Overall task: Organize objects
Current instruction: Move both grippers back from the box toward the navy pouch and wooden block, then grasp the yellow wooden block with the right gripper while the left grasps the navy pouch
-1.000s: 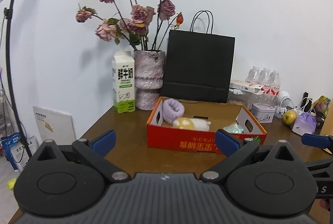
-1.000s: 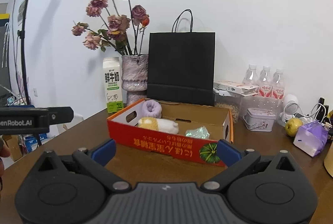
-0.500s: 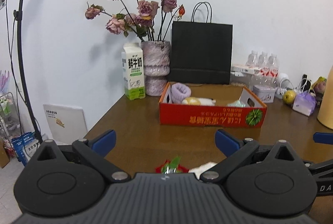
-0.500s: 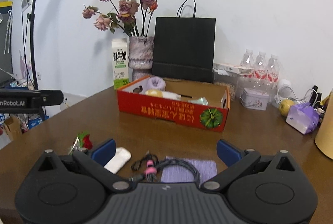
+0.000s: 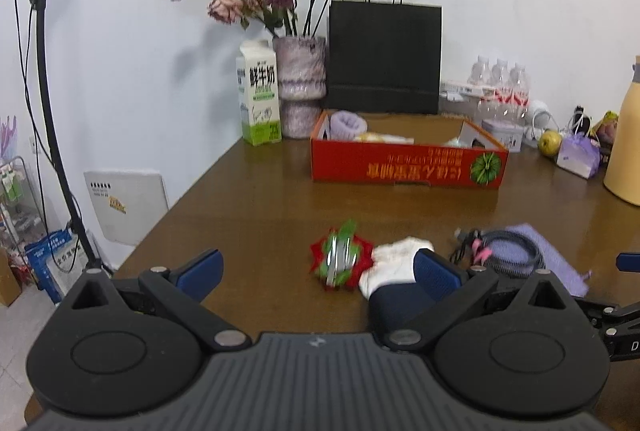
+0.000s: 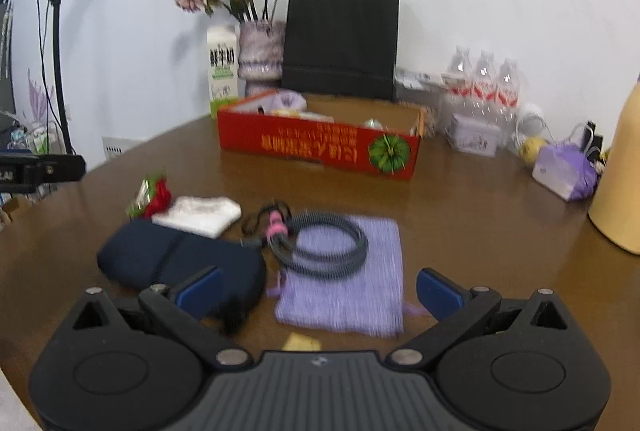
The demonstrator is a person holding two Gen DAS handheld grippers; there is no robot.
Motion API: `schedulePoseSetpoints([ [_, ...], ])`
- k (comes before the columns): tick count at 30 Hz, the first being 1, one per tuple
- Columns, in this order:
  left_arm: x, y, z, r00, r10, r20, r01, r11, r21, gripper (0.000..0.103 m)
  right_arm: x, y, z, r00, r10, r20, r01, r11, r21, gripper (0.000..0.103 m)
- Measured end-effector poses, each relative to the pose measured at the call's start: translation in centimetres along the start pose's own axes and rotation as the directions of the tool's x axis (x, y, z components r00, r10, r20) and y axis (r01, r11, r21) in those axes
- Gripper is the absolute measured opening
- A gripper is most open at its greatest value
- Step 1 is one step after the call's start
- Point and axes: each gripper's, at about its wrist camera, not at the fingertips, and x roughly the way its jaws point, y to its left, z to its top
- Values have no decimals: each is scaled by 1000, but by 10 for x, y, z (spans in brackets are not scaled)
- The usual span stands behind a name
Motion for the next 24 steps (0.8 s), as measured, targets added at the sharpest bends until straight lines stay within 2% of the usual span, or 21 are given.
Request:
schedulePoseSetpoints([
  [11, 2, 13, -36, 998, -27, -62, 25, 999, -37, 103, 11, -5, -33, 993, 33, -111, -30, 999, 24, 103],
  [24, 6, 11, -45, 993, -76, -86, 71, 996, -61, 103, 14, -2, -32, 989, 86, -122, -85, 996, 8, 103],
])
